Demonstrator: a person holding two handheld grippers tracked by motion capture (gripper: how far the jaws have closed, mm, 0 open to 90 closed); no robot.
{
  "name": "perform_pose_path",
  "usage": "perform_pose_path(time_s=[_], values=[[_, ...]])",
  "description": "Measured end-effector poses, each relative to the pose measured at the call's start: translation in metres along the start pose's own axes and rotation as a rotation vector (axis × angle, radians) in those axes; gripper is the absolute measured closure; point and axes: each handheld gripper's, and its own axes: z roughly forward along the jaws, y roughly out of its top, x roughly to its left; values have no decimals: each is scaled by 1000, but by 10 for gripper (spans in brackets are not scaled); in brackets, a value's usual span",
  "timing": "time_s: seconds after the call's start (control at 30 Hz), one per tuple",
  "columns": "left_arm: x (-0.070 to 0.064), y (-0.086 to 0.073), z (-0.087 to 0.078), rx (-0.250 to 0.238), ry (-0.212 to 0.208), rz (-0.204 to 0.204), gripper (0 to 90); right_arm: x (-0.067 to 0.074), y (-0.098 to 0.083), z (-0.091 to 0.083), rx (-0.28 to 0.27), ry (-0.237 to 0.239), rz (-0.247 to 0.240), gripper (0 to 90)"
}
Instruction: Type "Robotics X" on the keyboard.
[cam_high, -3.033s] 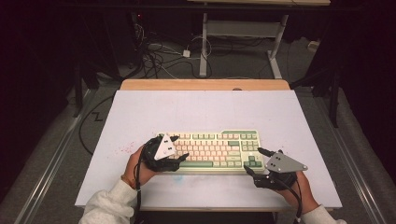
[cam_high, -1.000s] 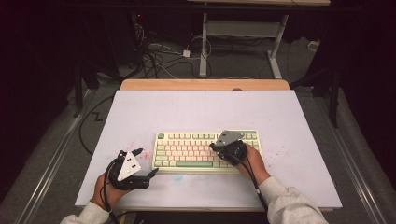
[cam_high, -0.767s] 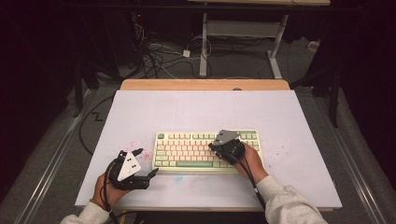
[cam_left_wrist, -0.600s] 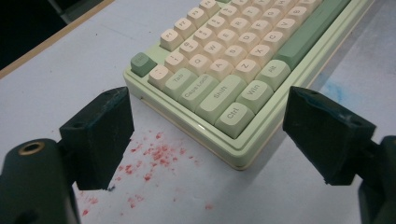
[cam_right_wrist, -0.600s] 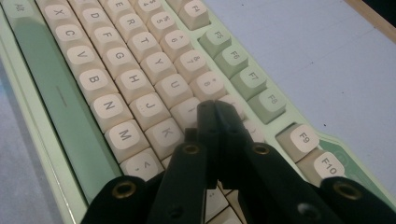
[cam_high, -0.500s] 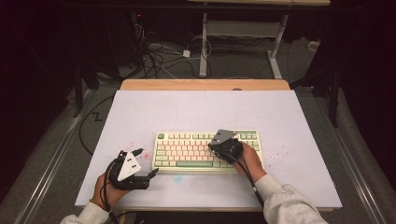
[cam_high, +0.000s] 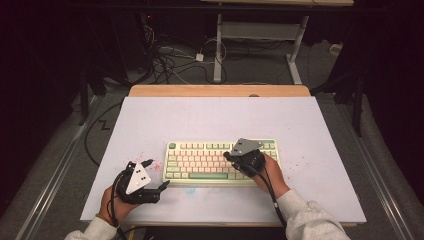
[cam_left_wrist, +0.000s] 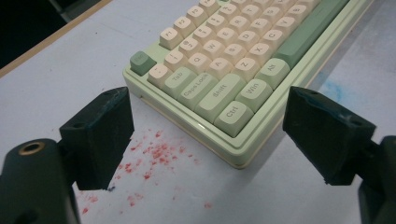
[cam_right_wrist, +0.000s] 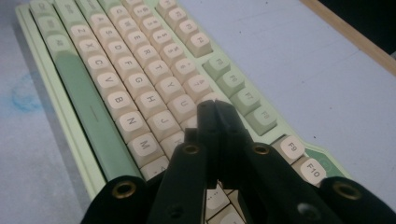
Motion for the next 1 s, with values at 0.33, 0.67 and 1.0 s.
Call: perform_pose_path(time_s=[0.33,0.67,1.0], values=[[-1,1,-1,-4,1,6,161,2,-2,-23,-66,-1,8,881],[-2,2,-1,-9,1,7,160,5,-8,-41,-136,0,-4,647],[-1,4,-4,-12,4,3,161,5,-21,-55,-175,-49,-1,294]])
